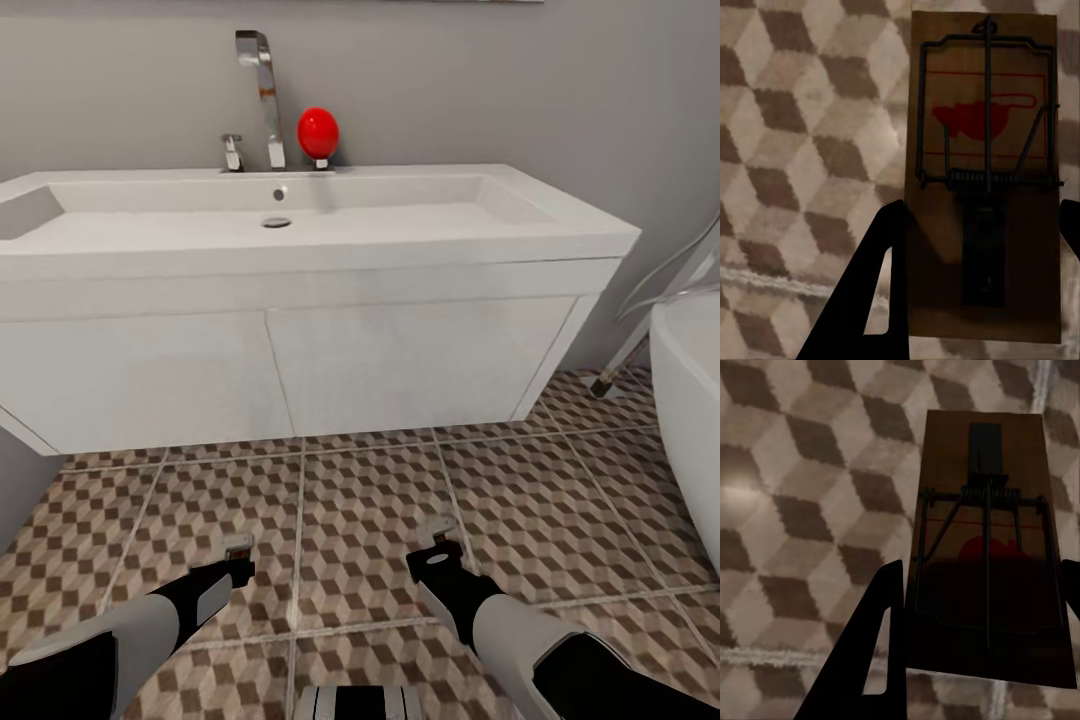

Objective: Take the four mousetraps from the cabinet in the bathroom and place them on the bathroom floor. Make sure all four end up on the same floor surface, and ensure that at least two of them are either under or directly next to the same bathroom sink.

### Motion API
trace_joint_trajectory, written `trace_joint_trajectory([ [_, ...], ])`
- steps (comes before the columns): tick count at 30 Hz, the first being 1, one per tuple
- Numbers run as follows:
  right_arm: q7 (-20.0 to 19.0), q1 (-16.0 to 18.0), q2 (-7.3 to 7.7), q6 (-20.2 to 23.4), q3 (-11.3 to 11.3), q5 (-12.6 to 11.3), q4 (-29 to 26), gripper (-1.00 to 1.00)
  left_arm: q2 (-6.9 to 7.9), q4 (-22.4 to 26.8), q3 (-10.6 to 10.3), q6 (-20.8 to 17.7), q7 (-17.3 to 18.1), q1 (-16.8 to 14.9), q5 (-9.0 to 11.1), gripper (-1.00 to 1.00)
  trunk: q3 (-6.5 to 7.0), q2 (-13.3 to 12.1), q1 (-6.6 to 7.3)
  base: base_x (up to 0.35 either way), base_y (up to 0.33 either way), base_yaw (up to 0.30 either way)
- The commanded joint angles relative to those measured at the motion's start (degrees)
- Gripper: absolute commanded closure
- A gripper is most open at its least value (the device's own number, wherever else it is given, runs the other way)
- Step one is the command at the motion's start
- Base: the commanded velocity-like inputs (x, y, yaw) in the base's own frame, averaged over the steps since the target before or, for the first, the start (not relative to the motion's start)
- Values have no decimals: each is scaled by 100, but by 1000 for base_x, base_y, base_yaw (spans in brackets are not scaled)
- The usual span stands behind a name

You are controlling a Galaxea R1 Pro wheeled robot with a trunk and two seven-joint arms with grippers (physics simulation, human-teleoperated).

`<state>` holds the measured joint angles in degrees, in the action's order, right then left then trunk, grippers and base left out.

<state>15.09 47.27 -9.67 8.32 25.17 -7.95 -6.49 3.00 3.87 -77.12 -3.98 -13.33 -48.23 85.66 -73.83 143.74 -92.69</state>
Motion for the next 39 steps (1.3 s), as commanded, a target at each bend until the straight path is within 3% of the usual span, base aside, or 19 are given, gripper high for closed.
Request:
trace_joint_trajectory([
  [1, 11, 1, 1, 29, 51, -66, -10, 100, 8, 26, -40, -24, -64, -3, 12, 100, -27, 3, -1, 0, 0, 0],
  [7, 3, 1, 1, 29, 50, -66, -10, 100, 8, 26, -40, -19, -64, -3, 12, 100, -160, 11, -17, 0, 0, 0],
  [17, 2, 1, 3, -221, 53, -57, -19, 100, 1, 31, -40, 159, -64, -3, 12, 100, -160, 11, -17, 33, 0, 0],
  [39, -20, -104, 9, -559, 58, -54, -54, 100, 78, 26, -40, 166, -64, -3, 28, 100, -160, 11, -17, 310, 0, 0],
])
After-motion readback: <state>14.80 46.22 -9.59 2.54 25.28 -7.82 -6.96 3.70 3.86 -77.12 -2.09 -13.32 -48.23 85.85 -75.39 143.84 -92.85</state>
